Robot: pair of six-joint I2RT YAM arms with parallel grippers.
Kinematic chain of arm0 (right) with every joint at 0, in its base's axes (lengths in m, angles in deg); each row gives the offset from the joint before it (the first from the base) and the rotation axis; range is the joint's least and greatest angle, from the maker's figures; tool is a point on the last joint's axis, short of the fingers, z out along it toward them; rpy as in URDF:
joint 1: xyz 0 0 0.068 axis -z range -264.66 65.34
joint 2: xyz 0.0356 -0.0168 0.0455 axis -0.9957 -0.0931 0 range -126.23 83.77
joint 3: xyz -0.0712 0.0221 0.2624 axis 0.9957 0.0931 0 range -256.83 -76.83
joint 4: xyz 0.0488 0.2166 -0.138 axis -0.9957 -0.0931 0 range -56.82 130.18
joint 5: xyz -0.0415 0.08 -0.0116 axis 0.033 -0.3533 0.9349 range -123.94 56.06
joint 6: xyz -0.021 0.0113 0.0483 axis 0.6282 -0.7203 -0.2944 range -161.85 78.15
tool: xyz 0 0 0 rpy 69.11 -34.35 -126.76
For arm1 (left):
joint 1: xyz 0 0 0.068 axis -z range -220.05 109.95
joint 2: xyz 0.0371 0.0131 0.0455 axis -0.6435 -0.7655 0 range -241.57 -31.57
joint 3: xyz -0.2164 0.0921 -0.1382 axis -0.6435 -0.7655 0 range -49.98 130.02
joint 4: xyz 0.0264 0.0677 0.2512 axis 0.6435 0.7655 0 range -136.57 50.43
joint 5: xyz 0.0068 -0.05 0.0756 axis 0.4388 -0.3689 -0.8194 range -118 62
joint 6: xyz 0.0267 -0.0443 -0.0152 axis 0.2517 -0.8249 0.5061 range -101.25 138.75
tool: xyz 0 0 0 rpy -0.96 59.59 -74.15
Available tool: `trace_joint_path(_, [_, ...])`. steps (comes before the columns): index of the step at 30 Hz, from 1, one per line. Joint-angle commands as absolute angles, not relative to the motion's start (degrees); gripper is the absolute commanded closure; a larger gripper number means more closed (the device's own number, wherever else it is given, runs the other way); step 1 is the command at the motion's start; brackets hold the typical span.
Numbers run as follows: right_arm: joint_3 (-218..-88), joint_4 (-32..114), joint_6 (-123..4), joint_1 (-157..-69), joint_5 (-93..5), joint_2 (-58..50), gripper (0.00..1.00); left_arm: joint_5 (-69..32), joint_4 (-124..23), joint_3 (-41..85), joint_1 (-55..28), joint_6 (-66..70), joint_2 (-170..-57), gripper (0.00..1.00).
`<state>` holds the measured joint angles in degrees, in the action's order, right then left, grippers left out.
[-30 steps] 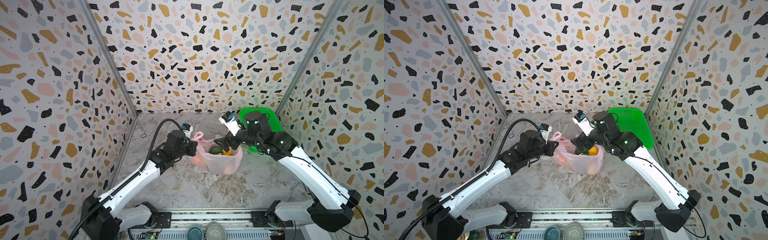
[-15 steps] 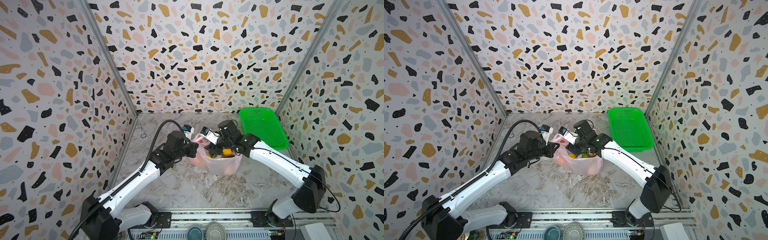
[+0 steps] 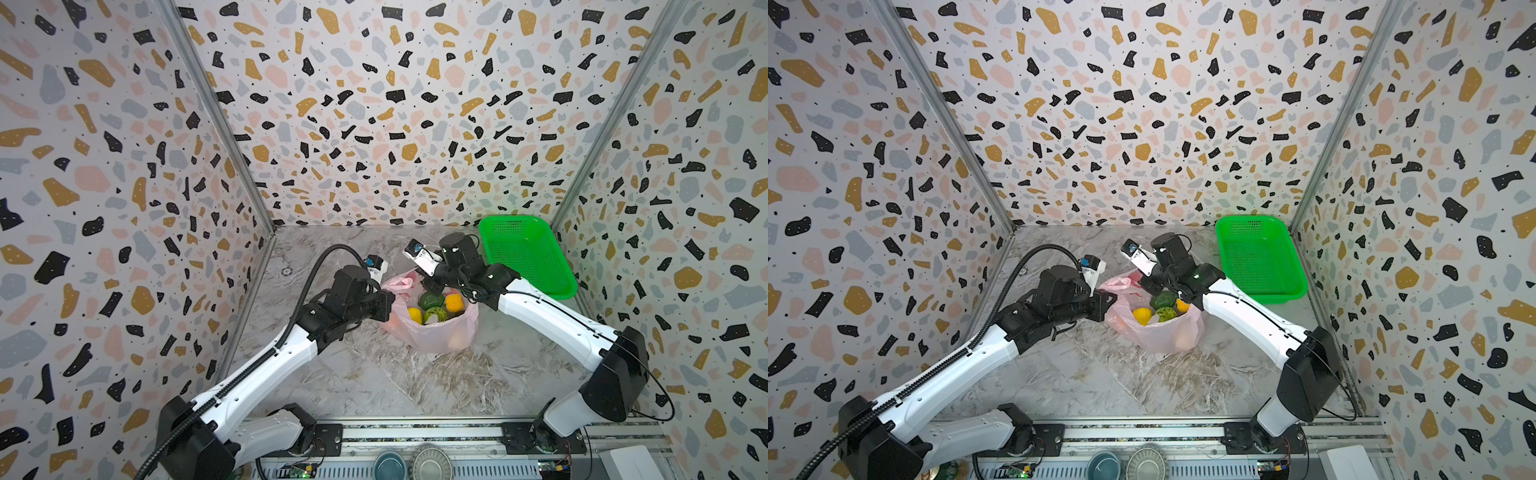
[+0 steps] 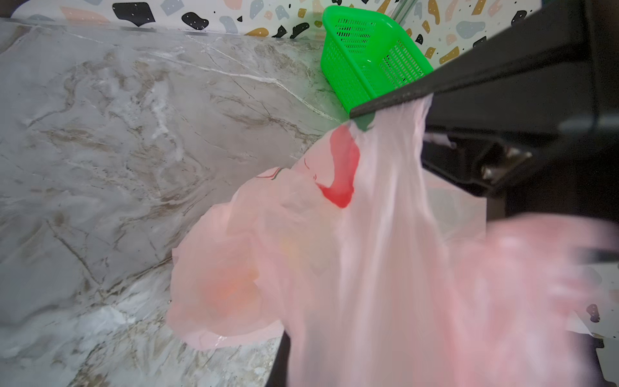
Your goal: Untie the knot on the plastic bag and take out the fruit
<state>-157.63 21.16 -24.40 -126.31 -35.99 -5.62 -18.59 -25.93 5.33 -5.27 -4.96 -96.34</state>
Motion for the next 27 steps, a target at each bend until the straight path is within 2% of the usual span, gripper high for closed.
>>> trace_joint_path(1, [-160.40,20.93,-27.01,-124.02,-31.40,-3.07,1.00,-21.18,-21.34,6.05,-5.15,-5.62,-94.34,0.99])
trace_joint_path(14, [-161.16,19.79,-28.68,-123.18,-32.63,-3.96,1.00,-29.53,-15.11,7.43,-5.16,-5.62,-95.58,1.00])
trace_joint_path(15, [-162.29,18.10,-28.86,-123.20,-33.88,-4.40,0.96,-29.14,-15.50,7.90,-5.16,-5.60,-96.03,1.00])
trace_joint_path(18, [-166.08,12.09,-29.95,-123.22,-37.60,-4.44,0.58,-29.00,-19.57,8.36,-4.07,-6.96,-95.92,1.00])
trace_joint_path(19, [-167.69,9.24,-30.48,-123.18,-39.07,-4.19,0.46,-30.23,-20.23,8.40,-3.24,-7.55,-95.98,1.00])
trace_joint_path(20, [-169.09,6.73,-31.01,-123.17,-40.28,-4.01,0.40,-31.13,-20.66,8.26,-2.65,-7.90,-96.04,1.00])
trace_joint_path(23, [-173.33,-1.06,-33.22,-123.61,-43.30,-3.00,0.28,-34.71,-21.54,6.63,-1.18,-9.81,-95.44,1.00])
trace_joint_path(27, [-176.53,-8.37,-36.90,-125.41,-47.45,-0.93,0.24,-37.08,-23.65,4.46,0.04,-12.17,-92.92,1.00])
